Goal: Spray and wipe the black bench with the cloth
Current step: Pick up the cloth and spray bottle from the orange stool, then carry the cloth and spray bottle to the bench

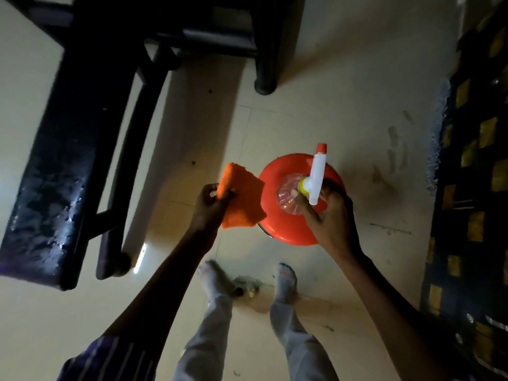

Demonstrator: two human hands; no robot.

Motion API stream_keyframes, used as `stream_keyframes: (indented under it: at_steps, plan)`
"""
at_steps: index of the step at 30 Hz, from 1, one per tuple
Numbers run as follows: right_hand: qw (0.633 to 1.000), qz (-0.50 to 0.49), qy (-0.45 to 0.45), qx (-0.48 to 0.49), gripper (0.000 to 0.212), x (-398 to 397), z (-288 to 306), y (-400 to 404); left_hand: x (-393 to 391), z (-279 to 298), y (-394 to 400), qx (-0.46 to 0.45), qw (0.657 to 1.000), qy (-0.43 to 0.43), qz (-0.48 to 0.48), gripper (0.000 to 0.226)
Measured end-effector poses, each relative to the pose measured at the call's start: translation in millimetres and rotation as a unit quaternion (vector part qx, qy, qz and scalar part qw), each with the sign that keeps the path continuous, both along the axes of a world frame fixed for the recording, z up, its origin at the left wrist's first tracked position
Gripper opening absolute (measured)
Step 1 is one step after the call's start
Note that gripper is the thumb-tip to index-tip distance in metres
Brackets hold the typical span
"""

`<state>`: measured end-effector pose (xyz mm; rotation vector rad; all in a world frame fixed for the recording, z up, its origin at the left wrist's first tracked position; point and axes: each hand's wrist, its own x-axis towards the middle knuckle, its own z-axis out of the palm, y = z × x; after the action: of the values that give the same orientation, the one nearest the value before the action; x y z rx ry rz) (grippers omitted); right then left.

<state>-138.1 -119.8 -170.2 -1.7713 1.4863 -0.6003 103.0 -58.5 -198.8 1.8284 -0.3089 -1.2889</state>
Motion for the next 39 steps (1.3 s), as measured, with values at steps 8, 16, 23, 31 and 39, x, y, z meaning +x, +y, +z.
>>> stream_keyframes:
  at_steps: [8, 16, 23, 31, 39]
  plan:
    - [0.995, 0.1, -0.027, 0.0, 0.033, 157, 52, 6, 131, 60, 49, -0.051, 0.994, -0.007, 0.092, 0.039]
    - [0.981, 0.191, -0.043, -0.005, 0.032, 346, 67, 0, 283, 69, 79, -0.035, 0.982, -0.016, 0.187, 0.031]
    - [0.962, 0.272, -0.011, -0.02, 0.036, 467, 67, -12, 377, 66, 90, -0.033, 0.964, -0.006, 0.265, 0.027]
    - [0.944, 0.331, 0.01, -0.002, 0.038, 549, 55, -55, 430, 48, 59, -0.004, 0.949, -0.004, 0.317, 0.025]
    - [0.928, 0.372, 0.0, -0.005, 0.031, 613, 7, -163, 471, 5, -39, 0.037, 0.931, 0.015, 0.362, 0.022]
